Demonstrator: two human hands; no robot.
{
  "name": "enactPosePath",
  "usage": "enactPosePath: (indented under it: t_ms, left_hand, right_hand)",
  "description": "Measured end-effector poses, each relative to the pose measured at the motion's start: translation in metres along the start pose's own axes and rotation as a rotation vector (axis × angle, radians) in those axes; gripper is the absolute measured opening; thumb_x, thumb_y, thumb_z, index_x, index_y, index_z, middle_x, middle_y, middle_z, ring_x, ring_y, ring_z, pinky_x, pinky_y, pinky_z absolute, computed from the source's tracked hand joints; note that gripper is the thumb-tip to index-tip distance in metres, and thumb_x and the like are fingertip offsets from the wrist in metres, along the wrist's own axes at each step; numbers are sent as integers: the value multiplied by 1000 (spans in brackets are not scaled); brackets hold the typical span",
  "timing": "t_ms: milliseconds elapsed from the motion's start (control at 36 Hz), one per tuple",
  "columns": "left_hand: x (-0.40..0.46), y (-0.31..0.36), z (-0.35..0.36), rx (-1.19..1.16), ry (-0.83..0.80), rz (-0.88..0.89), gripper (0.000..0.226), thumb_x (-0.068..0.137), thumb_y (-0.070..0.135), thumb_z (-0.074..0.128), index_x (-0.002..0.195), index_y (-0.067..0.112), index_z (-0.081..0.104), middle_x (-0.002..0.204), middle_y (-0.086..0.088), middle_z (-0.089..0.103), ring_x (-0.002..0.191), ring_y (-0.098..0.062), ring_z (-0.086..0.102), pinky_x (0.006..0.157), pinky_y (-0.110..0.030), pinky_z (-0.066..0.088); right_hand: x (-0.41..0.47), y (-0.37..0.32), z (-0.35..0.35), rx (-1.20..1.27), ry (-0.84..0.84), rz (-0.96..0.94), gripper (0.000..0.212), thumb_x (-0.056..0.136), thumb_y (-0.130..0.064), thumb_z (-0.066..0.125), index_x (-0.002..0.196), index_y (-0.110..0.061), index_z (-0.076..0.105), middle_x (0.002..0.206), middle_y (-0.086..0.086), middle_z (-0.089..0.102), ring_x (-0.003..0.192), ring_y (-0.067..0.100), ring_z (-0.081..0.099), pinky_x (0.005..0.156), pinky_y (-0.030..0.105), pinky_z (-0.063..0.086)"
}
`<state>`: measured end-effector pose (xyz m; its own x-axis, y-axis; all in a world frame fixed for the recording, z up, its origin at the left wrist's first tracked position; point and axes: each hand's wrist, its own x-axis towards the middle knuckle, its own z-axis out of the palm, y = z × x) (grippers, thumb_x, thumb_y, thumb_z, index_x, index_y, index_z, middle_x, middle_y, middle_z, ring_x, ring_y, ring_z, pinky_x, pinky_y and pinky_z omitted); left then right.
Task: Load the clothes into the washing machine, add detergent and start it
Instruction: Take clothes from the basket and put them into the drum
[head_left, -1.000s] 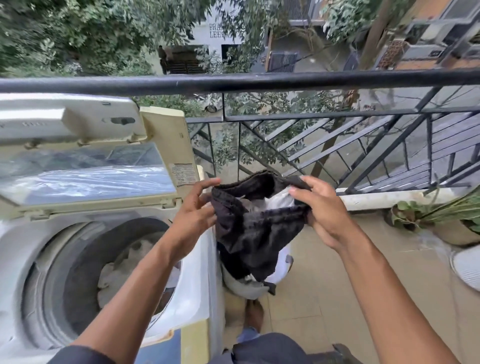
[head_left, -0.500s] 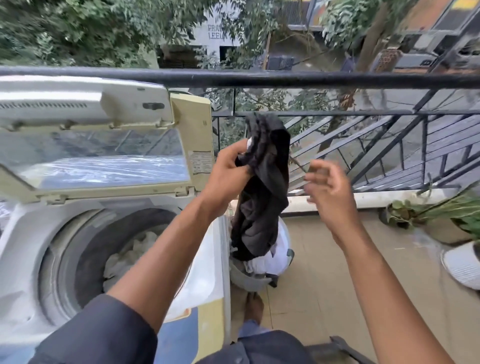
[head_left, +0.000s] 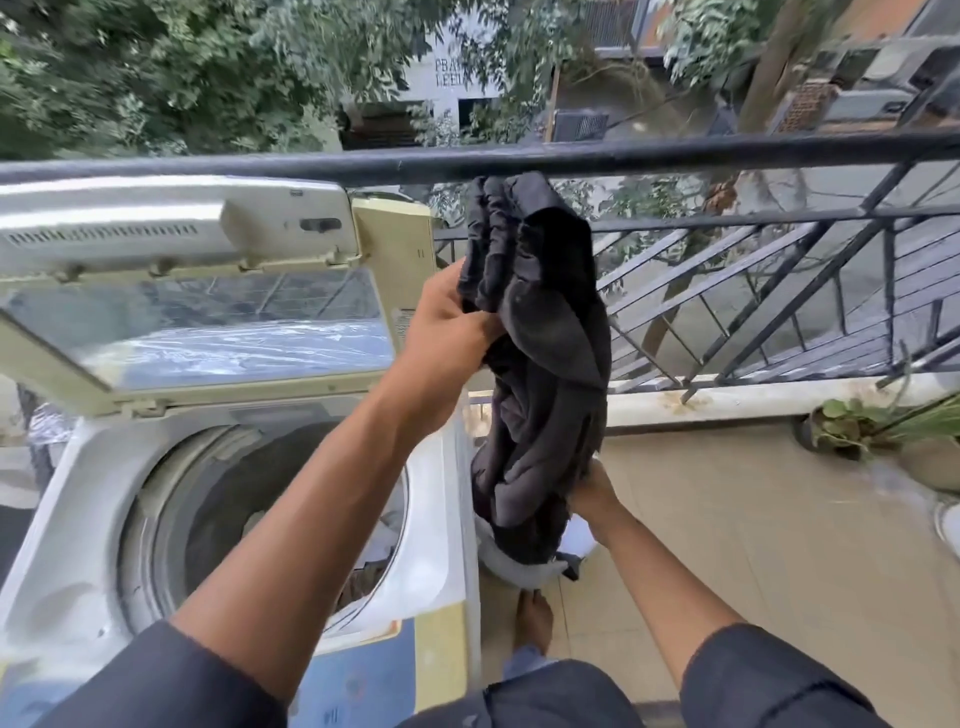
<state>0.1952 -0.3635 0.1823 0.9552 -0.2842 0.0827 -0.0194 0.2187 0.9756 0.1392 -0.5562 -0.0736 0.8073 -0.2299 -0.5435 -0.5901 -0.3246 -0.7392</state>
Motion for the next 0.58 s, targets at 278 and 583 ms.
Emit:
enactPosePath:
  t_ms: [278,583]
  left_hand:
    - [-20,-90,-30,611,153,-90,27,88,-2,71,97,24,71,85,9,75,79,7,63,72,-19,49]
    - [-22,-115,9,485,-77,-79,57,69,30,92,120,38,67,111,19,74,108,8,67,92,-21,56]
  right_hand:
    - [-57,-86,-79,409,14,-55,35,92,8,45,114,-7,68,97,16,75,87,31,71,80,52,64]
    - [-108,-162,-82,395,-254,-468,30,89,3,61,116,-8,69,108,7,77,103,22,71,95,35,56]
